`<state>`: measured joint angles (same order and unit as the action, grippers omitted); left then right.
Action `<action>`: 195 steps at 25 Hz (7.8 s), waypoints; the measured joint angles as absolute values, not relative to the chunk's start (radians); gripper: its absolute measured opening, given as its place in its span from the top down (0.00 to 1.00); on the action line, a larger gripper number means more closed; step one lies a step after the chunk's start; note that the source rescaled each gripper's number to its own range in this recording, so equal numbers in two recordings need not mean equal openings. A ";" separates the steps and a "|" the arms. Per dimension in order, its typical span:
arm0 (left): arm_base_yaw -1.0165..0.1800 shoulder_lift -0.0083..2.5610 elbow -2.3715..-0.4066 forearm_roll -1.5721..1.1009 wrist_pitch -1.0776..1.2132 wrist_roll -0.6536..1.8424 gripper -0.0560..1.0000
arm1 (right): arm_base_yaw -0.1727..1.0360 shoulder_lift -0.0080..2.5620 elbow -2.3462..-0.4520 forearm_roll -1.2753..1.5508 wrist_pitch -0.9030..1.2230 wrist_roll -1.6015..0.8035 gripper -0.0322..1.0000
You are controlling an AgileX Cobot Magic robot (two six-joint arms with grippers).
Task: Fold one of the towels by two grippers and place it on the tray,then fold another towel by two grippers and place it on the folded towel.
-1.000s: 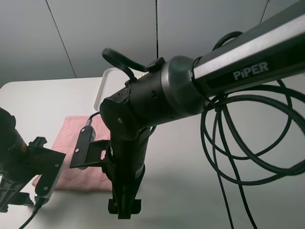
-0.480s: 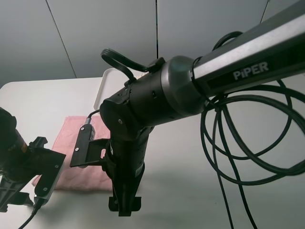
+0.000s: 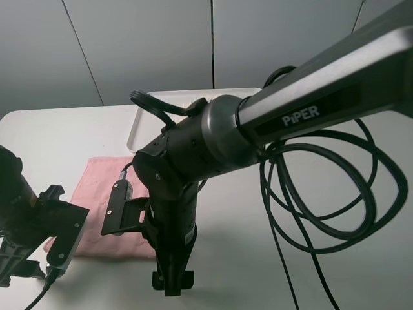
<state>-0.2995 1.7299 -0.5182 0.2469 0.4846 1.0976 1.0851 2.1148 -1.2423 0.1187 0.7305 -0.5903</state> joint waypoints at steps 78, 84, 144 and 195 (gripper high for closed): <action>-0.300 1.577 -0.443 0.278 0.351 0.900 0.93 | 1.065 2.021 -1.252 0.067 0.744 -0.256 0.97; -0.300 1.489 -0.441 0.265 0.310 0.723 0.93 | 1.013 1.930 -1.252 0.071 0.778 -0.193 0.97; -0.099 1.733 -0.770 0.123 0.270 -0.018 0.09 | 0.820 2.053 -1.348 -0.060 0.509 0.217 0.00; -0.081 2.085 -1.194 0.071 0.771 -0.044 0.03 | 0.679 2.189 -1.612 0.298 0.903 0.010 0.00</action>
<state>-0.0809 2.0851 -1.1943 0.0708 0.7714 -0.0443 0.6786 2.1891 -1.6120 0.2982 0.9026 0.0098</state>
